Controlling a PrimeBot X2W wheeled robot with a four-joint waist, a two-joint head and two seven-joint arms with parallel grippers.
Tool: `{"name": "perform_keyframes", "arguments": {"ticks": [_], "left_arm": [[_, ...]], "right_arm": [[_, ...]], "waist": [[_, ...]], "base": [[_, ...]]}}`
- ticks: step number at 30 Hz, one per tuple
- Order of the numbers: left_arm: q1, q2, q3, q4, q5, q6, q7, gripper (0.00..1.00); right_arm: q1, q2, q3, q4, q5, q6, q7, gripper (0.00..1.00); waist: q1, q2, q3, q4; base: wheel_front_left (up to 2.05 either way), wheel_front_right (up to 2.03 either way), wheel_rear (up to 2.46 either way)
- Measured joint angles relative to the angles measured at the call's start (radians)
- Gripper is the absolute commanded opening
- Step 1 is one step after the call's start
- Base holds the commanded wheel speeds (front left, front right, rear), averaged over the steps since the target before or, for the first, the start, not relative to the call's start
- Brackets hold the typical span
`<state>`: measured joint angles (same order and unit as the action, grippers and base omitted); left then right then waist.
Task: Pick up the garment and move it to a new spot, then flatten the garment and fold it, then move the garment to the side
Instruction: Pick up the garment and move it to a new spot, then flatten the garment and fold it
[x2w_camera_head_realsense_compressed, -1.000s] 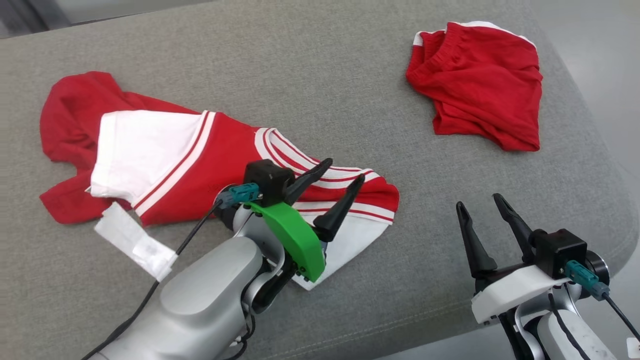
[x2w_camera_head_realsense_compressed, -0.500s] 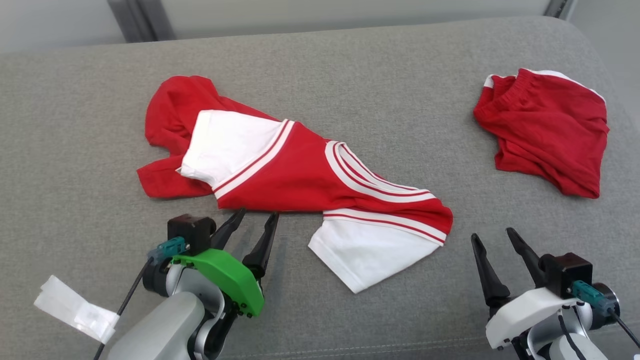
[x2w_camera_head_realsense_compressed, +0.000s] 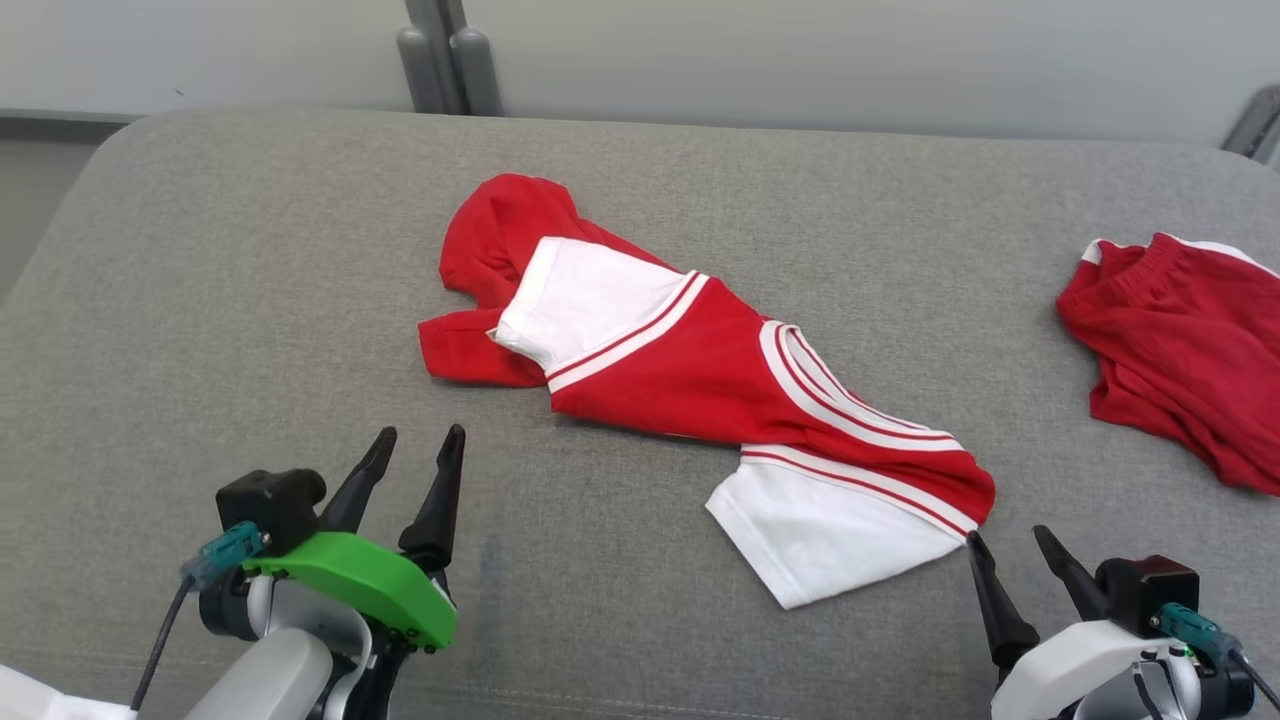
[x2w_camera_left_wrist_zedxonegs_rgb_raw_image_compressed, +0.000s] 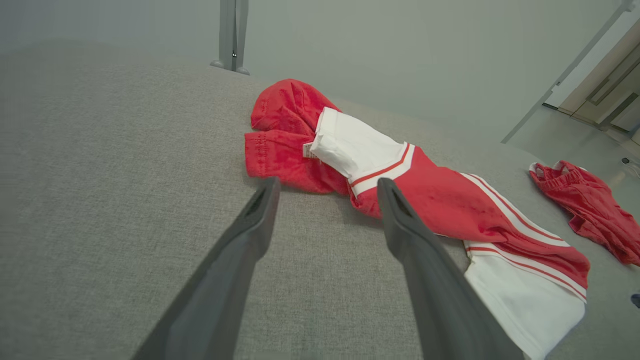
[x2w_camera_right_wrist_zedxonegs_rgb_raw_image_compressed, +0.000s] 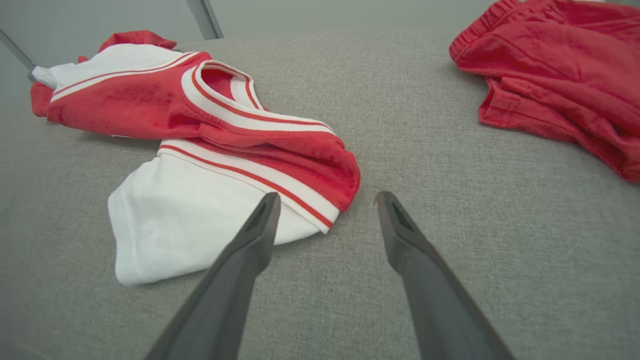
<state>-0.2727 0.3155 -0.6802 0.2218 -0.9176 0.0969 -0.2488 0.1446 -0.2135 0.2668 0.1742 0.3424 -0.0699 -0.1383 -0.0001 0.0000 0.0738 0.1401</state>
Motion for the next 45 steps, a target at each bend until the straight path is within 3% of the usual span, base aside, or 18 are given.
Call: {"name": "perform_keyframes", "arguments": {"ticks": [10, 27, 34, 35, 36, 37, 38, 39, 45], "left_arm": [[0.1, 0.017, 0.077, -0.1, 0.02, 0.002, 0.0, 1.0], [0.166, 0.024, 0.148, -0.217, 0.071, 0.009, 0.0, 1.0], [0.195, 0.024, 0.169, -0.237, 0.078, 0.01, 0.0, 1.0], [0.198, 0.024, 0.17, -0.239, 0.078, 0.01, 0.0, 1.0], [0.201, 0.023, 0.171, -0.242, 0.078, 0.01, 0.0, 1.0], [0.202, 0.023, 0.172, -0.245, 0.079, 0.01, 0.0, 1.0], [0.203, 0.022, 0.173, -0.249, 0.079, 0.01, 0.0, 1.0], [0.203, 0.021, 0.174, -0.252, 0.08, 0.01, 0.0, 1.0], [0.213, 0.011, 0.173, -0.26, 0.086, 0.01, 0.0, 1.0]], "right_arm": [[0.001, 0.026, -0.051, 0.088, 0.095, 0.01, 0.048, 1.0], [-0.08, 0.048, -0.082, 0.171, 0.157, 0.035, 0.075, 1.0], [-0.106, 0.066, -0.065, 0.189, 0.17, 0.067, 0.075, 1.0], [-0.111, 0.071, -0.063, 0.19, 0.174, 0.071, 0.075, 0.91], [-0.118, 0.076, -0.059, 0.191, 0.179, 0.074, 0.077, 0.47], [-0.124, 0.078, -0.055, 0.191, 0.18, 0.083, 0.077, 0.38], [-0.13, 0.078, -0.046, 0.192, 0.179, 0.092, 0.077, 0.13], [-0.136, 0.077, -0.034, 0.192, 0.176, 0.101, 0.077, 0.0], [-0.166, 0.079, -0.007, 0.186, 0.176, 0.14, 0.077, 0.0]], "waist": [[0.0, 0.0, -0.007, 0.069], [0.0, 0.0, 0.048, 0.096], [0.0, 0.0, 0.055, 0.099], [0.0, 0.0, 0.056, 0.099], [0.0, 0.0, 0.056, 0.098], [0.0, 0.0, 0.057, 0.098], [0.0, 0.0, 0.057, 0.098], [0.0, 0.0, 0.057, 0.098], [0.0, 0.0, 0.053, 0.103]], "base": [[0.0, 0.0, 0.0], [0.0, 0.0, 0.0], [0.0, 0.0, 0.0], [0.0, 0.0, 0.0], [0.0, 0.0, 0.0], [0.0, 0.0, 0.0], [0.0, 0.0, 0.0], [0.0, 0.0, 0.0], [0.0, 0.0, 0.0]]}}
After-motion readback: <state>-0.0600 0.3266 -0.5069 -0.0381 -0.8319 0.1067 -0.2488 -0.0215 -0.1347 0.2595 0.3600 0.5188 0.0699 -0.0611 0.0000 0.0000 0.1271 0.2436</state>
